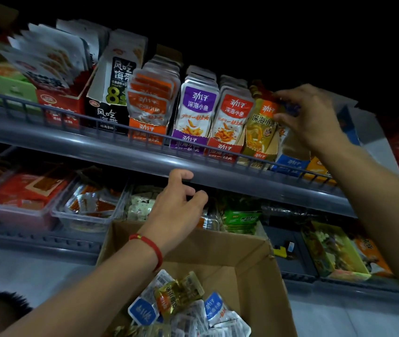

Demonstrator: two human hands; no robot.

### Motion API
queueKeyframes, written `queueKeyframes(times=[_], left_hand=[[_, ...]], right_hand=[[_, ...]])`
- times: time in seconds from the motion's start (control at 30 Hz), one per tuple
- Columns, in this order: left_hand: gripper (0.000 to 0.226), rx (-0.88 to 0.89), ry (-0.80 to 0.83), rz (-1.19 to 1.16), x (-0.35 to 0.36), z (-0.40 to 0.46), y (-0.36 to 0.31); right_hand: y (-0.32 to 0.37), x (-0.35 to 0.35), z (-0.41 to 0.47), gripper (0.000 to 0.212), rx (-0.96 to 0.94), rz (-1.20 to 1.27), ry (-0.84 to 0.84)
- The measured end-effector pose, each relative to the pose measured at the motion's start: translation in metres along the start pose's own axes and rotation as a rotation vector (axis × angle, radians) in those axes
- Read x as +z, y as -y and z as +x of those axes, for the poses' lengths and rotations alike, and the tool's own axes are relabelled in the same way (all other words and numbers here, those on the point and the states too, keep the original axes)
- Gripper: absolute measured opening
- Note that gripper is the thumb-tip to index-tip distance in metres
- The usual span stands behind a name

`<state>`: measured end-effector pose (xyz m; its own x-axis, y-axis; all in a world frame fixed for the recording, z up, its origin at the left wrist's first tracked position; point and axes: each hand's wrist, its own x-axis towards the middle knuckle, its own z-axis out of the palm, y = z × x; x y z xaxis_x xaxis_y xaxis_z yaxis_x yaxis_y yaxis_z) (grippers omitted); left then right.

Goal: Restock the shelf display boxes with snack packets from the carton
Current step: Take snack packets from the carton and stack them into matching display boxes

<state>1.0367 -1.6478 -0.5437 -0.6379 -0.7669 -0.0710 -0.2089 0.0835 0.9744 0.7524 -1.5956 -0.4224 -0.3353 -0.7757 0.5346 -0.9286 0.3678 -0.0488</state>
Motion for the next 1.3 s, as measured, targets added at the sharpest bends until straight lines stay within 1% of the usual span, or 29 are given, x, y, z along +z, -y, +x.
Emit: queueKeyframes(times=[0.13, 0.27, 0.33, 0.4, 0.5, 0.57, 0.63, 0.67, 0.73, 0.77, 0.83, 0.9, 1.07, 1.13, 1.17, 1.2, 1.27, 1.3], left_hand=[[0.043, 0.016, 0.022, 0.078, 0.002, -0.003, 0.005], [0.028, 0.005, 0.087, 0.237, 0.006, -0.003, 0.016], [0.019, -0.024, 0.158, 0.362, 0.008, 0.000, 0.026], [0.013, -0.075, 0.303, 0.518, 0.013, 0.005, 0.040], [0.022, -0.144, 0.511, 0.772, 0.026, 0.014, 0.078], [0.024, -0.224, 0.629, 0.885, 0.034, 0.017, 0.109], [0.029, -0.276, 0.718, 1.025, 0.040, 0.014, 0.134], [0.036, -0.293, 0.735, 1.077, 0.042, 0.013, 0.146], [0.059, -0.306, 0.749, 1.158, 0.048, 0.010, 0.170], [0.074, -0.292, 0.748, 1.194, 0.052, 0.010, 0.183], [0.090, -0.233, 0.749, 1.260, 0.058, 0.008, 0.199], [0.096, -0.209, 0.733, 1.267, 0.062, 0.005, 0.205], [0.093, -0.148, 0.660, 1.327, 0.065, 0.002, 0.213], [0.089, -0.183, 0.623, 1.269, 0.064, 0.003, 0.211], [0.081, -0.212, 0.577, 1.224, 0.064, 0.005, 0.208], [0.068, -0.273, 0.538, 1.175, 0.062, 0.010, 0.207], [0.030, -0.382, 0.577, 1.106, 0.058, 0.015, 0.186], [0.013, -0.336, 0.614, 1.106, 0.058, 0.018, 0.176]], right_hand=[[-0.006, -0.002, -0.017, 0.045, -0.078, -0.039, -0.086], [0.007, -0.003, -0.062, 0.032, -0.182, 0.070, -0.189], [0.019, 0.005, -0.094, 0.026, -0.219, 0.142, -0.127], [0.028, 0.023, -0.130, 0.026, -0.277, 0.170, 0.019], [0.033, 0.053, -0.179, 0.033, -0.347, 0.177, 0.237], [0.035, 0.064, -0.197, 0.038, -0.306, 0.253, 0.404], [0.036, 0.067, -0.202, 0.037, -0.283, 0.309, 0.502], [0.035, 0.068, -0.202, 0.036, -0.284, 0.316, 0.512], [0.035, 0.070, -0.203, 0.033, -0.295, 0.330, 0.526], [0.034, 0.070, -0.204, 0.032, -0.300, 0.338, 0.547], [0.032, 0.071, -0.206, 0.032, -0.304, 0.352, 0.578], [0.030, 0.069, -0.206, 0.031, -0.289, 0.371, 0.595], [0.029, 0.066, -0.205, 0.032, -0.261, 0.417, 0.622], [0.027, 0.065, -0.205, 0.034, -0.248, 0.423, 0.622], [0.026, 0.064, -0.204, 0.036, -0.240, 0.426, 0.622], [0.025, 0.063, -0.204, 0.037, -0.230, 0.431, 0.624], [0.023, 0.063, -0.203, 0.037, -0.212, 0.435, 0.631], [0.023, 0.063, -0.204, 0.038, -0.206, 0.435, 0.633]])
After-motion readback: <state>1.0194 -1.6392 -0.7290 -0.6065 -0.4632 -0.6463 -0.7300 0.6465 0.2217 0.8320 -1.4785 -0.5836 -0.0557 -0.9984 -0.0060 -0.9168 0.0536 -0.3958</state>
